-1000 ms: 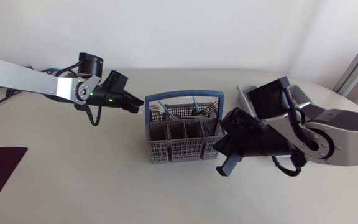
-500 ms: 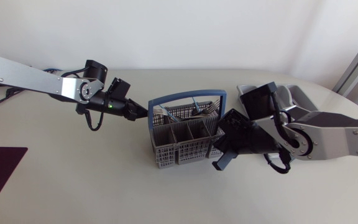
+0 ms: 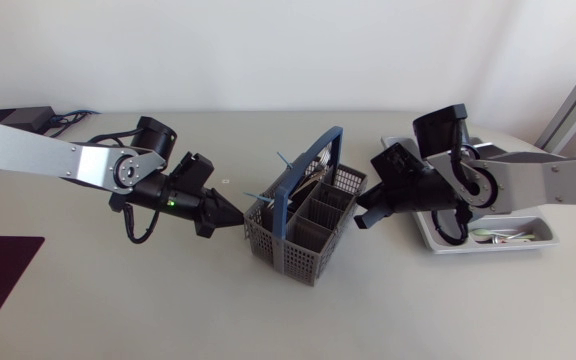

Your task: Sort the cutlery from the basket into the organizer compartments.

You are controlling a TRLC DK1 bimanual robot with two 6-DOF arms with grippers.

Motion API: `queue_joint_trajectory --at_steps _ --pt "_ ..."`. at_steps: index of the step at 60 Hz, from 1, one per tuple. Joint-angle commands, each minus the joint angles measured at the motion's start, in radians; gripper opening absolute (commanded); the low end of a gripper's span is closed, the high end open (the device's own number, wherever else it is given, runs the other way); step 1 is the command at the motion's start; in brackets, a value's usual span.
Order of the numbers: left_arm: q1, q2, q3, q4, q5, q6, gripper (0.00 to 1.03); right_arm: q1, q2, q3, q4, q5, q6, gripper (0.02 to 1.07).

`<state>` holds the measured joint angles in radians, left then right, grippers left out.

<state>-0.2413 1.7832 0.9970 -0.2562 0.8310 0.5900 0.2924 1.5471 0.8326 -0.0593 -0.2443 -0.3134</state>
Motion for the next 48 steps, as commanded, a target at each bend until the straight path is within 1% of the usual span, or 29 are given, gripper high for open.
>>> queue_joint_trajectory --at_steps 1,5,9,15,20,26,29,35,41,44,48 --pt "-0.062 -0.050 -0.041 -0.017 0.034 0.041 0.10 0.016 0.056 0.063 0.009 -0.064 0.020 0.07" --pt "-0.093 -0.064 -0.047 -0.060 0.031 0.071 0.10 0.013 0.093 0.100 -0.007 -0.105 0.022 0.07" --pt "-0.122 -0.074 -0.049 -0.103 0.026 0.105 0.10 0.011 0.119 0.120 -0.008 -0.116 0.023 0.07" --pt "-0.167 -0.100 -0.063 -0.109 0.002 0.103 0.10 0.007 0.130 0.134 -0.007 -0.119 0.022 0.07" --pt "-0.165 -0.131 -0.069 -0.112 -0.024 0.105 0.11 -0.018 0.096 0.117 -0.013 -0.119 0.022 0.07" --pt "-0.110 -0.183 -0.074 -0.114 -0.030 0.108 0.11 -0.036 -0.008 0.054 -0.013 -0.105 0.019 0.07" --pt "-0.070 -0.200 -0.070 -0.114 -0.030 0.108 0.11 -0.038 -0.068 0.020 -0.017 -0.085 0.016 0.07" --pt "0.002 -0.203 -0.052 -0.107 -0.032 0.114 0.11 -0.042 -0.177 -0.027 -0.079 -0.082 0.004 0.07" --pt "0.060 -0.148 0.008 -0.095 -0.040 0.103 0.11 -0.038 -0.280 -0.070 -0.149 -0.090 -0.010 0.07" --pt "0.085 -0.113 0.040 -0.077 -0.041 0.076 0.11 -0.029 -0.326 -0.090 -0.178 -0.099 -0.012 0.07" --pt "0.111 -0.064 0.081 -0.006 -0.041 0.002 0.11 -0.010 -0.387 -0.113 -0.221 -0.112 -0.013 0.07"
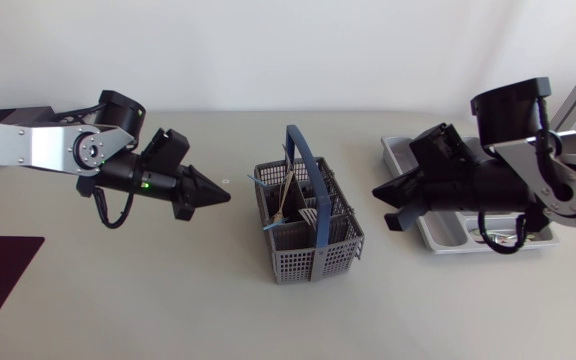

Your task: Sort the cutlery from the basket into the organizer compartments.

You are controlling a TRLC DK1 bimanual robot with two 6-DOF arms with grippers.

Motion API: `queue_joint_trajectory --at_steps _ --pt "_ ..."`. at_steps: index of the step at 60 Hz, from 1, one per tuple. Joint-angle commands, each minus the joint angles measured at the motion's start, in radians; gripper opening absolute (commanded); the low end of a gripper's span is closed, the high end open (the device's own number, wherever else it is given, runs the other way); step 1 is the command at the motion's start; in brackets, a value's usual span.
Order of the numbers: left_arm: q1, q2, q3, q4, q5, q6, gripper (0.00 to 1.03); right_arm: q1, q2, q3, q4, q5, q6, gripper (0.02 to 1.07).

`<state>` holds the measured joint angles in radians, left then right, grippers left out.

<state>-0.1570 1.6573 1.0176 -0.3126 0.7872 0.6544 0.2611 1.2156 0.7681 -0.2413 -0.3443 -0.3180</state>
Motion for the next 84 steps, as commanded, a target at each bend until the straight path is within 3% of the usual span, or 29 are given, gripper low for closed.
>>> queue_joint_trajectory --at_steps 1,13,41,62,84 --pt "0.031 0.071 0.067 0.073 0.003 -0.082 0.11 0.026 -0.067 -0.055 -0.047 -0.012 -0.009 0.07" --pt "0.045 0.245 0.202 0.244 -0.043 -0.245 0.11 0.106 -0.134 -0.116 -0.104 -0.038 -0.010 0.07" --pt "0.014 0.507 0.503 0.253 -0.019 -0.375 0.11 0.216 -0.004 -0.139 -0.033 -0.024 0.016 0.07" --pt "-0.032 0.512 0.496 0.218 0.086 -0.352 0.10 0.211 0.048 -0.150 -0.006 0.036 0.016 0.07" --pt "-0.047 0.412 0.372 0.104 0.098 -0.203 0.06 0.101 0.107 -0.099 0.060 0.059 0.013 0.07"
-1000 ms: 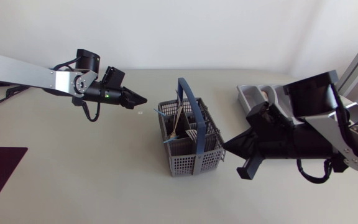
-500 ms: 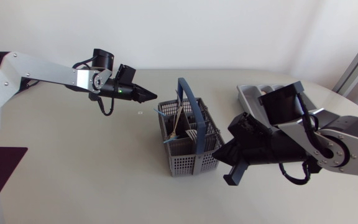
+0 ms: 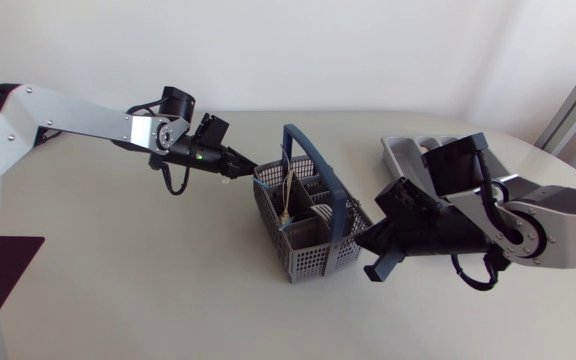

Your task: Sort the cutlery from the basket into the organizer compartments.

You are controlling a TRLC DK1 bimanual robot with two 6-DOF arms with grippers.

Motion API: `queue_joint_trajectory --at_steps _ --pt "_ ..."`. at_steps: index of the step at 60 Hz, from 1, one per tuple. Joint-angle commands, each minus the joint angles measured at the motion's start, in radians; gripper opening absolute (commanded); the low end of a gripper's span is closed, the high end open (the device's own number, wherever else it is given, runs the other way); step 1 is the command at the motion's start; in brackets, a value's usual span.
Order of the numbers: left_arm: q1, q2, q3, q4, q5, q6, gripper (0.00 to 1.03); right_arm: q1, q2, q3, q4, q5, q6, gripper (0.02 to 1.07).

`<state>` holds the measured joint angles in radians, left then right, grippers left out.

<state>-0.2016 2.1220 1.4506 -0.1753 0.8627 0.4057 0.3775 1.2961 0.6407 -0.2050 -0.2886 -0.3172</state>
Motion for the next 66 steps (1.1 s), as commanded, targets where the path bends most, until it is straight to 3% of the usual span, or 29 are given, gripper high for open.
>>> queue_joint_trajectory --at_steps 1,11,31,50,66 --pt "-0.001 -0.057 -0.068 -0.036 0.022 0.048 0.06 -0.020 0.031 0.033 0.026 0.002 0.010 0.07" --pt "0.022 -0.155 -0.193 -0.052 0.035 0.097 0.06 -0.066 0.072 0.077 0.064 -0.024 0.006 0.07" --pt "0.031 -0.359 -0.438 -0.089 0.042 0.174 0.06 -0.177 0.284 0.260 0.087 -0.215 -0.002 0.07" --pt "-0.019 -0.505 -0.584 -0.110 0.041 0.189 0.06 -0.200 0.376 0.353 0.093 -0.222 -0.008 0.07" --pt "-0.022 -0.567 -0.613 -0.122 0.010 0.191 0.06 -0.296 0.293 0.301 0.099 -0.216 -0.010 0.08"
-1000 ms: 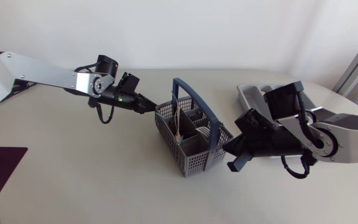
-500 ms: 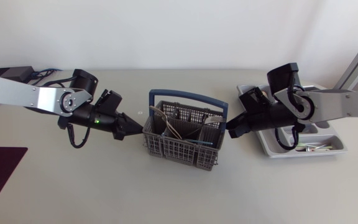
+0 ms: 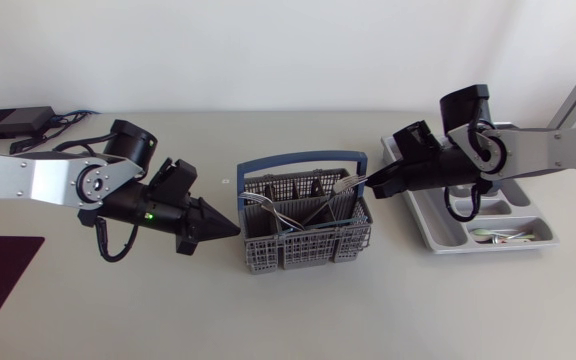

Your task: Sort the cutlery from the basket into the organizer compartments.

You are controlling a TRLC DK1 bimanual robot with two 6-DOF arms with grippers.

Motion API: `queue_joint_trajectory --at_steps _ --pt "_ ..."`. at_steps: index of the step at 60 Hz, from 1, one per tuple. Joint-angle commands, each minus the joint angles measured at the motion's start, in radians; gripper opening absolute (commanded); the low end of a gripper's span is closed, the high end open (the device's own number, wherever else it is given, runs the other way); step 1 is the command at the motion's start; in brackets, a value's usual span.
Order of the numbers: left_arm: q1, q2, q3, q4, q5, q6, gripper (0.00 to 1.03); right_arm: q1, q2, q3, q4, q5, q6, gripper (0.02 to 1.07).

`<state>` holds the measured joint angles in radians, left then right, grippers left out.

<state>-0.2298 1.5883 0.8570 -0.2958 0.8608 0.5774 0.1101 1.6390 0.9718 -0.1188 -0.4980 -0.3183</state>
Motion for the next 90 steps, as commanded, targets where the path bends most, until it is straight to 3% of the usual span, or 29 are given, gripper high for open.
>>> queue_joint_trajectory --at_steps 1,15,42,54,58,73,79,90 --pt "0.006 -0.034 -0.019 -0.002 0.011 0.019 0.06 -0.032 -0.057 -0.036 0.011 -0.007 -0.010 0.08" --pt "-0.003 -0.024 -0.015 0.000 -0.028 0.027 0.06 -0.073 -0.249 -0.125 -0.050 -0.011 -0.015 0.08" --pt "-0.088 -0.019 -0.018 -0.002 -0.094 0.021 0.06 -0.039 -0.507 -0.242 -0.190 -0.040 -0.015 0.08" --pt "-0.063 -0.099 -0.029 -0.020 -0.158 0.041 0.07 -0.036 -0.564 -0.280 -0.219 -0.045 -0.045 0.17" --pt "-0.068 -0.179 -0.046 -0.048 -0.218 0.073 0.14 -0.035 -0.579 -0.294 -0.226 -0.045 -0.053 0.24" --pt "-0.292 -0.396 -0.073 -0.054 -0.502 0.085 0.31 -0.033 -0.622 -0.340 -0.242 -0.047 -0.076 0.45" --pt "-0.376 -0.389 -0.049 -0.049 -0.563 0.084 0.35 -0.009 -0.654 -0.355 -0.252 -0.045 -0.076 0.52" --pt "-0.483 -0.323 -0.015 -0.002 -0.651 0.084 0.39 -0.006 -0.699 -0.363 -0.292 -0.047 -0.096 0.52"
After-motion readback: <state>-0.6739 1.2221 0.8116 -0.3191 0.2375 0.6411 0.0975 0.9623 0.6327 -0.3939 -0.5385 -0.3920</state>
